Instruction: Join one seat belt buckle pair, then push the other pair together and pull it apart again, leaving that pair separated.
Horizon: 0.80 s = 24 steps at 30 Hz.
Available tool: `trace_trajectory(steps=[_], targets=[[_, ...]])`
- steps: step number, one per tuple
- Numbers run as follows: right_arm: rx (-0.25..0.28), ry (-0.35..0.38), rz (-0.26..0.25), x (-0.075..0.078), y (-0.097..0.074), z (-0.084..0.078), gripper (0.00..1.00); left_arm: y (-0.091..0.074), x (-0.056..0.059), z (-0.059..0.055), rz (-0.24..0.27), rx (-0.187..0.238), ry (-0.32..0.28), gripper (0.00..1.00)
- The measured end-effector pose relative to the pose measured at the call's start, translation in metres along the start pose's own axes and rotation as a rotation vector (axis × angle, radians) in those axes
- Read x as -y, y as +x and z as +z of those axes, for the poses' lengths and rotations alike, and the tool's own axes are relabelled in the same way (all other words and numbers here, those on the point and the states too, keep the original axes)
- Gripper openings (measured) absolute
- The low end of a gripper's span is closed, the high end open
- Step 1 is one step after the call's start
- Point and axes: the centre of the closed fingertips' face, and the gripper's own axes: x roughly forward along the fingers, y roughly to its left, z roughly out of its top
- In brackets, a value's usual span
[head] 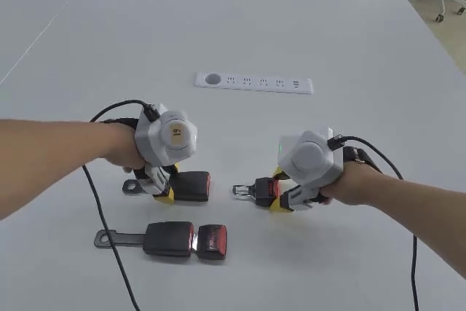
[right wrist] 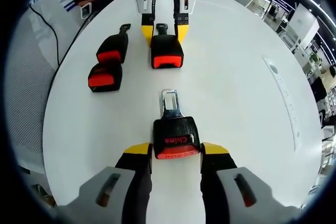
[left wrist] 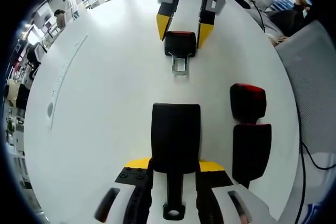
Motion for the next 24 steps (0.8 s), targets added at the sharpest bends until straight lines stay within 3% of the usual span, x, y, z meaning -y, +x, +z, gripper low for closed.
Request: trace_trajectory(steps=[9, 14, 21, 24], targets=[[-0.009, -0.011, -0.015, 0.003, 0.001, -0.002, 0.42, -0.003, -0.004, 0.001, 0.032, 0.008, -0.008, 0.39], [-0.006, -0.017, -0.016, 0.001, -0.003, -0.004, 0.46, -0.008, -0.004, -0.009, 0.049, -0.008, 0.011, 0.41], [0.001, -0.018, -0.031, 0.002, -0.01, -0.007, 0.5, -0.02, -0.002, -0.016, 0.068, 0.037, -0.026, 0.42], [0.004, -0.018, -0.038, 0.003, -0.015, -0.011, 0.51, -0.024, -0.004, -0.026, 0.079, 0.059, -0.051, 0.43]])
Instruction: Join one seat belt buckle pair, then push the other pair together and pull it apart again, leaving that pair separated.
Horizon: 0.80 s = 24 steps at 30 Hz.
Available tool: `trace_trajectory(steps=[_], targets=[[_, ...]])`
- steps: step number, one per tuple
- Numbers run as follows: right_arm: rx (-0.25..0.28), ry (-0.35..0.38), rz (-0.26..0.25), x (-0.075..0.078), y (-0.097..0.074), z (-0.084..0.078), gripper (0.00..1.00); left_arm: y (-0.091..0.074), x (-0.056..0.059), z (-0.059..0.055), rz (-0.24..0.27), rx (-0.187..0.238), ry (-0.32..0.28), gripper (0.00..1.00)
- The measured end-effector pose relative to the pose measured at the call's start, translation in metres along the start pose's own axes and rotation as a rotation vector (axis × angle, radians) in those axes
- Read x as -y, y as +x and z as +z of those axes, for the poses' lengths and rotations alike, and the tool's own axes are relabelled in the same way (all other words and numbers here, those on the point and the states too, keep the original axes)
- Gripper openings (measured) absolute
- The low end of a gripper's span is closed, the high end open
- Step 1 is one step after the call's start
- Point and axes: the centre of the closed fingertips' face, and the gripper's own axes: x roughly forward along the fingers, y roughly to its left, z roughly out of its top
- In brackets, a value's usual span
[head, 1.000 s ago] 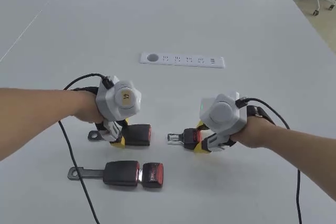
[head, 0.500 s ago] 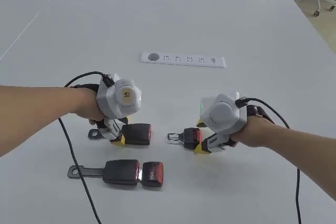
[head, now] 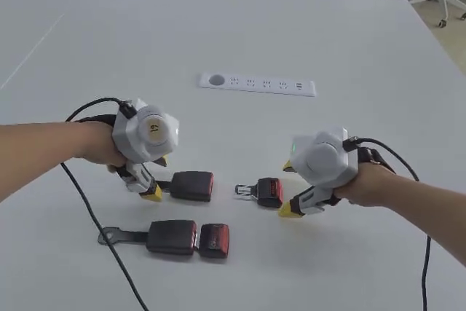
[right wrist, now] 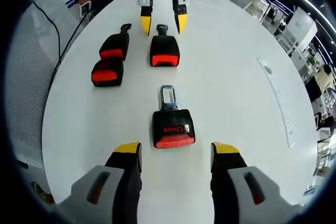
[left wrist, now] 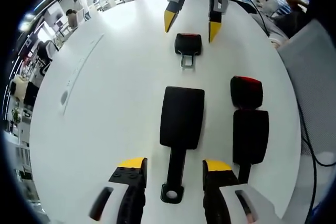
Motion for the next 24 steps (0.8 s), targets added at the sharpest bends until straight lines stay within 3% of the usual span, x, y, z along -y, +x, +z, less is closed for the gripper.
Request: trace_trajectory(steps=[10, 13, 16, 19, 23, 24], targets=[[0.045, 0.043, -0.015, -0.005, -0.013, -0.007, 0.59, -0.015, 0.01, -0.02, 0.024, 0.067, -0.083, 0.46], [0.072, 0.064, -0.022, -0.012, -0.019, -0.004, 0.6, -0.02, 0.013, -0.026, 0.038, 0.128, -0.14, 0.47], [0.101, 0.086, -0.029, -0.018, -0.023, -0.003, 0.61, -0.03, 0.023, -0.025, 0.054, 0.182, -0.194, 0.5], [0.131, 0.116, -0.04, -0.022, -0.026, -0.006, 0.62, -0.035, 0.031, -0.031, 0.063, 0.262, -0.27, 0.52], [0.186, 0.188, -0.053, -0.031, -0.03, -0.005, 0.63, -0.041, 0.045, -0.035, 0.085, 0.329, -0.324, 0.54], [0.202, 0.2, -0.058, -0.034, -0.032, -0.005, 0.64, -0.046, 0.051, -0.031, 0.1, 0.352, -0.348, 0.55]])
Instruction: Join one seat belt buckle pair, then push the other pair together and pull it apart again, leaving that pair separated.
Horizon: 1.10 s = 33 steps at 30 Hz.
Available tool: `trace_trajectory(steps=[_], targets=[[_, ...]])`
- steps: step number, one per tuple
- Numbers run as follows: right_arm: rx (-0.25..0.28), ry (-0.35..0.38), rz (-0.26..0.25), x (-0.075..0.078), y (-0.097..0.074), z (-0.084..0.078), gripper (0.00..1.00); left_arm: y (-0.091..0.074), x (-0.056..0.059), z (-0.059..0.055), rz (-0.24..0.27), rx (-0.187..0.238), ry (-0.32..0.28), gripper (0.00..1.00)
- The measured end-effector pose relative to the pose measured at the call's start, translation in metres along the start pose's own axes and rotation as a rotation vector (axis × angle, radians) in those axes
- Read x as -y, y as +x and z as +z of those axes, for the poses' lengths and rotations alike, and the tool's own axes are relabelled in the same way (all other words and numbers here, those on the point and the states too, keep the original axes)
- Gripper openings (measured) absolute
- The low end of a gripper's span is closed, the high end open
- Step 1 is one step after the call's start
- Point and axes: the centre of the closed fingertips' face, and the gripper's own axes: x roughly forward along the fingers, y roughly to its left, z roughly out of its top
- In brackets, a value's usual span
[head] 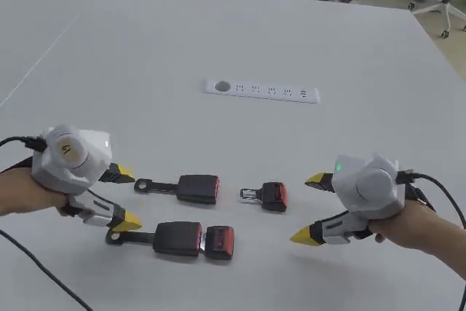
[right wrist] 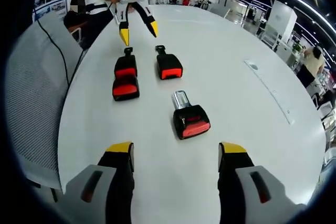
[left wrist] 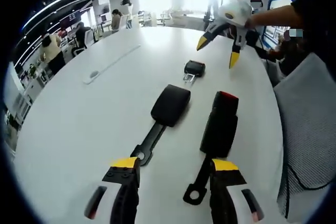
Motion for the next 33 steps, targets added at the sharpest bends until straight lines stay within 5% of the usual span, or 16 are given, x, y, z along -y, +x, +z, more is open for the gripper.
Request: trace_trajectory(steps=[7, 13, 15, 18, 21, 23, 27, 33], targets=[[0.05, 0.07, -0.031, -0.018, -0.007, -0.006, 0.67, -0.017, 0.012, -0.001, 0.064, 0.145, -0.085, 0.6], [0.106, 0.142, -0.077, -0.032, -0.014, -0.007, 0.75, -0.026, 0.024, -0.009, 0.102, 0.191, -0.103, 0.7], [0.128, 0.153, -0.095, -0.033, -0.014, -0.007, 0.77, -0.026, 0.019, -0.018, 0.112, 0.208, -0.115, 0.73], [0.157, 0.168, -0.114, -0.038, -0.017, -0.004, 0.83, -0.033, 0.029, -0.009, 0.138, 0.258, -0.124, 0.78], [0.181, 0.169, -0.14, -0.042, -0.023, 0.005, 0.86, -0.033, 0.026, -0.016, 0.165, 0.28, -0.13, 0.83], [0.197, 0.171, -0.151, -0.045, -0.027, 0.01, 0.88, -0.035, 0.034, -0.009, 0.178, 0.299, -0.14, 0.85], [0.234, 0.167, -0.181, -0.047, -0.032, 0.015, 0.94, -0.033, 0.035, -0.02, 0.195, 0.298, -0.137, 0.87], [0.269, 0.166, -0.212, -0.051, -0.038, 0.015, 0.99, -0.037, 0.057, -0.005, 0.196, 0.292, -0.111, 0.94]])
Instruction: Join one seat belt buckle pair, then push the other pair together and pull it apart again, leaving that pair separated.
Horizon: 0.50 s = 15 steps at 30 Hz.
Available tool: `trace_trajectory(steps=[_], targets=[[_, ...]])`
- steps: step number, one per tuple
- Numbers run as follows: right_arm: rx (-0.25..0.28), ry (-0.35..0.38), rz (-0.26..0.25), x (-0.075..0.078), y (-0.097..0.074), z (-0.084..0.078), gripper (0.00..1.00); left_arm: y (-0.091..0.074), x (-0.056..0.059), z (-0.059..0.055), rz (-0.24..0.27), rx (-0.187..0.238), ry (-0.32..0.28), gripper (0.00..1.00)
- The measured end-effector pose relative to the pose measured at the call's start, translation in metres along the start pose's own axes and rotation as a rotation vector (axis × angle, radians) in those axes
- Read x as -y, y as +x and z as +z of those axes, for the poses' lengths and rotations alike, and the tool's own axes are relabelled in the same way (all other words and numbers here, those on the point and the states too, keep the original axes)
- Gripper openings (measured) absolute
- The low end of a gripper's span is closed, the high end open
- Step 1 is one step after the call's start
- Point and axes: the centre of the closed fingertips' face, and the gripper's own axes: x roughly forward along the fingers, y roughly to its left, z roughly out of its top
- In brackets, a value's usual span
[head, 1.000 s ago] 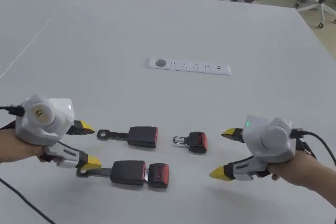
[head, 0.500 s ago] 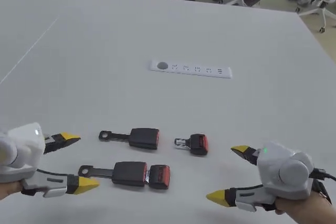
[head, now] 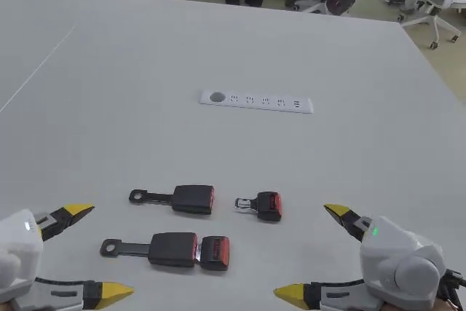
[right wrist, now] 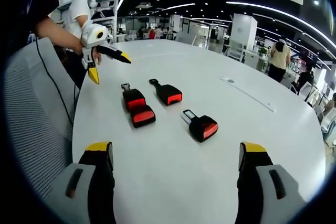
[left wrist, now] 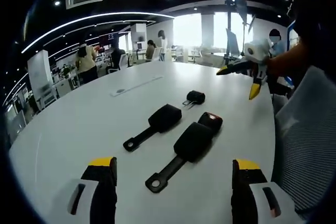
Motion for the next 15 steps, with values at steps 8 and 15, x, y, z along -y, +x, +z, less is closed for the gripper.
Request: trace_trajectory(steps=[8, 15], targets=[[0.015, 0.01, 0.009, -0.0098, -0.0058, -0.0019, 1.0, -0.0024, 0.0094, 0.0039, -0.012, 0.008, 0.001, 1.0], [0.027, 0.015, 0.005, -0.0096, -0.0075, -0.002, 1.0, -0.0068, 0.0071, -0.0002, -0.012, 0.001, 0.007, 1.0]])
